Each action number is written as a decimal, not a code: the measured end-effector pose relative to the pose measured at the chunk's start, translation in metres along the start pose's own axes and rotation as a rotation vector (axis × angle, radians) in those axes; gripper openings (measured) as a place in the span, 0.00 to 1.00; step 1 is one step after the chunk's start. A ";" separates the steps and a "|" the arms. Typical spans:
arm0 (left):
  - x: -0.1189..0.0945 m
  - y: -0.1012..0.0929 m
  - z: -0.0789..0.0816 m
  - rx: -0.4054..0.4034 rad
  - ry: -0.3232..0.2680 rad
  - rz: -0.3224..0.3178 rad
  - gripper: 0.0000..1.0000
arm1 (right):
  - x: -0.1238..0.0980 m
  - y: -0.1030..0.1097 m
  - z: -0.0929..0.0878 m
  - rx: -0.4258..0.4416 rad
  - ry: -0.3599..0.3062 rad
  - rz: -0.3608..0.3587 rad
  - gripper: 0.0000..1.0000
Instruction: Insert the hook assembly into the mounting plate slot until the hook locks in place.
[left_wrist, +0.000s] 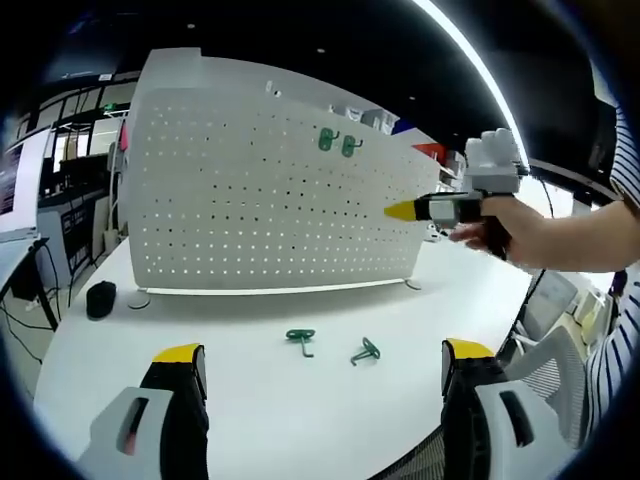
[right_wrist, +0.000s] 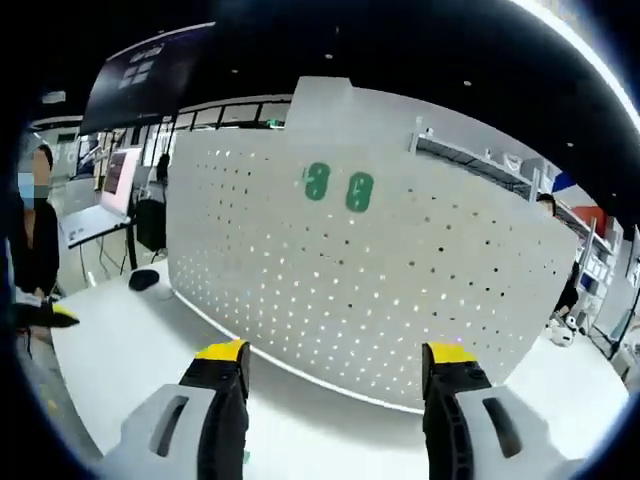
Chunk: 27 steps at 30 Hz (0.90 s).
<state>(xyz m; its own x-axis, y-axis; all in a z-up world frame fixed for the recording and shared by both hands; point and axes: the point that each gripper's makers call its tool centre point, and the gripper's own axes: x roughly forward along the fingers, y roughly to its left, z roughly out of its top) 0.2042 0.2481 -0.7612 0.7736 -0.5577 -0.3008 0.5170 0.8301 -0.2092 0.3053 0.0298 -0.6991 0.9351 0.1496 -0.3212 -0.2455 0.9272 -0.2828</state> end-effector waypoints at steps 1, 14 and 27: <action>0.000 0.000 0.000 -0.001 0.001 -0.001 1.00 | -0.005 0.003 -0.005 -0.015 0.001 0.002 0.70; 0.001 -0.003 -0.005 0.015 0.026 -0.013 1.00 | -0.059 0.031 -0.083 0.012 0.148 0.065 0.83; 0.006 -0.012 -0.017 0.051 0.086 -0.044 1.00 | -0.079 0.045 -0.096 0.049 0.136 0.091 0.89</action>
<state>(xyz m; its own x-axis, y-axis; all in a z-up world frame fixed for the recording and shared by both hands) 0.1963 0.2350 -0.7761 0.7166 -0.5901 -0.3719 0.5694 0.8028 -0.1766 0.1957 0.0273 -0.7729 0.8657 0.1887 -0.4636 -0.3113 0.9282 -0.2037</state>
